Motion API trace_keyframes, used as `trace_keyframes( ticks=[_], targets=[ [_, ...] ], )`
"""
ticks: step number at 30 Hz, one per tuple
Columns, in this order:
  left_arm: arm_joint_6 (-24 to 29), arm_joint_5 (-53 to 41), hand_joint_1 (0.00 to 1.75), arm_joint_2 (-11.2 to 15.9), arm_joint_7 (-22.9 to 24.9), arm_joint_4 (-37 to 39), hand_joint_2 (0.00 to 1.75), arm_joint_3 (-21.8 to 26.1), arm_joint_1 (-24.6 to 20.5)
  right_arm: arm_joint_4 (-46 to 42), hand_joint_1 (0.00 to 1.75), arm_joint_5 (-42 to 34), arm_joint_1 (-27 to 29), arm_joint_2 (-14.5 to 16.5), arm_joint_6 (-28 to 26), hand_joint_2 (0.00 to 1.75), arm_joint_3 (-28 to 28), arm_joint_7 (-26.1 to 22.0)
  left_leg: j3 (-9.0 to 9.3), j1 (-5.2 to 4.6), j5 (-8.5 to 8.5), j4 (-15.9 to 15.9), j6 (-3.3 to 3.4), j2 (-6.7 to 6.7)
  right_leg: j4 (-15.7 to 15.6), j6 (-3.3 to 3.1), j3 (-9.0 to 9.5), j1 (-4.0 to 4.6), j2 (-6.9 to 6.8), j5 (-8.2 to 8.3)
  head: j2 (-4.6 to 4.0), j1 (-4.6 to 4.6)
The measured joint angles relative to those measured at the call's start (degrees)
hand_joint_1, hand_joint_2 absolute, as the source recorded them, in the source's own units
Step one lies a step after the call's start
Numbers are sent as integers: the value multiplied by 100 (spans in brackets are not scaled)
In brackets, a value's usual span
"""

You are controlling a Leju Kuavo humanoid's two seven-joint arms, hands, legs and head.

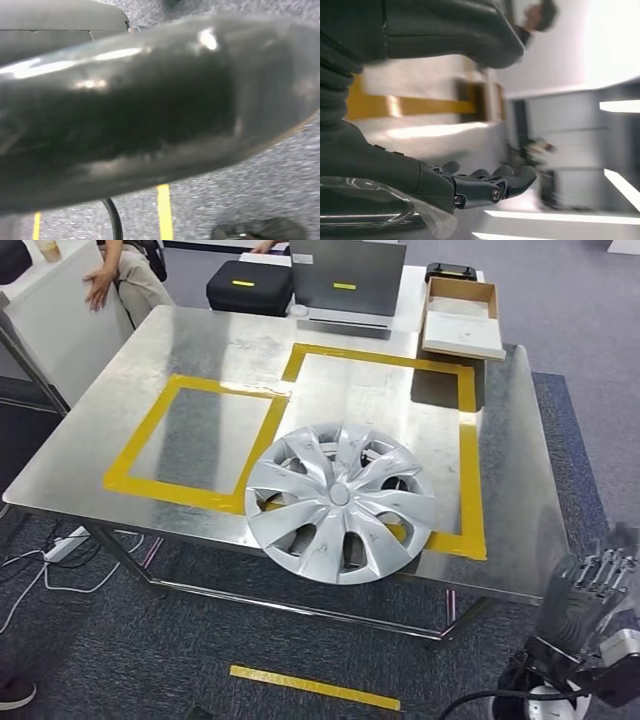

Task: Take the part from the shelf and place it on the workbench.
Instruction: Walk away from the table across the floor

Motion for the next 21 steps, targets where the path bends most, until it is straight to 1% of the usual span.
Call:
trace_keyframes(
  ticks=[1,2,3,4,5,6,7,8,9,10,11,12,13,14,15,16,17,18,19,20,21],
  targets=[
    [0,4,0,0,11,0,0,-2,3,211,0,-221,67,7,308,0,-151,230,-95,10,59,19,-18,5,-65,13,183,-5,-1,128,-1,-1],
    [0,9,0,-1,22,0,0,-3,1,472,0,-387,117,17,580,0,-321,386,-180,23,108,48,-39,9,-335,26,472,-12,-3,282,-1,1],
    [2,14,0,-2,28,0,0,-5,-4,759,0,-488,143,36,794,0,-508,444,-254,32,150,87,-65,9,-751,35,833,-21,-5,358,0,2],
    [9,20,0,-7,22,0,0,-7,-9,1055,0,-544,145,66,952,0,-715,419,-317,33,187,134,-94,4,-1221,30,1197,-22,-4,342,0,6],
    [19,29,0,-11,13,0,0,-8,-13,1356,0,-569,134,111,1050,0,-950,365,-358,31,230,168,-127,0,-1582,7,1437,-19,-5,275,1,4],
    [30,39,0,-15,8,0,0,-8,-14,1668,0,-549,113,161,1093,0,-1209,299,-383,31,277,186,-162,-2,-1809,-28,1568,-7,-5,197,1,7],
    [39,54,0,-20,13,0,0,-10,-11,1997,0,-498,100,221,1101,0,-1495,233,-398,33,328,188,-201,-5,-1898,-75,1593,10,-7,176,1,11],
    [47,70,0,-21,19,0,0,-13,-3,2334,0,-413,91,285,1090,0,-1795,155,-406,40,370,182,-239,-8,-1890,-128,1537,12,-18,207,2,17],
    [58,85,0,-22,10,0,0,-16,11,2661,0,-302,77,339,1071,0,-2090,60,-429,50,320,212,-272,-13,-1890,-185,1496,13,-32,255,2,24],
    [71,107,0,-26,-10,0,0,-18,26,2974,0,-184,52,383,1065,0,-2370,-50,-469,56,155,328,-303,-18,-1894,-243,1442,8,-46,316,2,17],
    [83,123,0,-31,-41,0,0,-19,37,3263,0,-78,16,415,1064,0,-2623,-156,-529,63,-107,547,-327,-22,-1898,-289,1374,4,-57,384,1,8],
    [91,137,0,-37,-68,0,0,-19,40,3541,0,10,-31,434,1064,0,-2859,-242,-603,67,-442,886,-346,-23,-1894,-320,1295,10,-62,450,1,-5],
    [94,149,0,-43,-78,0,0,-19,35,3802,0,82,-82,450,1068,0,-3068,-307,-666,69,-729,1273,-360,-23,-1890,-334,1218,20,-62,516,0,-13],
    [94,153,0,-48,-84,0,0,-19,28,4055,0,138,-130,464,1078,0,-3265,-361,-693,69,-895,1609,-366,-23,-1882,-337,1146,33,-64,583,-1,-13],
    [94,156,0,-51,-91,0,0,-19,22,4286,0,184,-177,476,1091,0,-3445,-412,-658,68,-925,1816,-361,-23,-1870,-337,1063,46,-66,653,-1,-13],
    [94,159,0,-54,-96,0,0,-19,20,4482,0,211,-219,489,1113,0,-3602,-453,-534,65,-828,1814,-344,-23,-1852,-334,975,60,-67,721,-1,-13],
    [92,160,0,-56,-100,0,0,-19,18,4651,0,170,-258,504,1169,0,-3745,-469,-309,57,-675,1595,-312,-25,-1832,-327,882,73,-62,787,-1,-14],
    [86,164,0,-57,-103,0,0,-20,14,4786,0,35,-300,530,1258,0,-3885,-440,2,43,-549,1204,-267,-30,-1811,-320,794,78,-55,847,-1,-13],
    [72,172,0,-57,-103,0,0,-20,7,4899,0,-188,-347,574,1351,0,-4049,-373,345,19,-510,723,-216,-34,-1788,-305,723,90,-47,896,-1,-14],
    [50,184,0,-56,-101,0,0,-21,-3,4996,0,-461,-400,644,1404,0,-4258,-268,627,-4,-530,307,-176,-39,-1771,-288,674,94,-45,945,0,-12],
    [27,209,0,-57,-91,0,0,-21,-12,5089,0,-661,-459,734,1367,0,-4510,-149,800,-27,-572,27,-145,-43,-1763,-266,647,91,-49,993,0,-14]
  ],
)
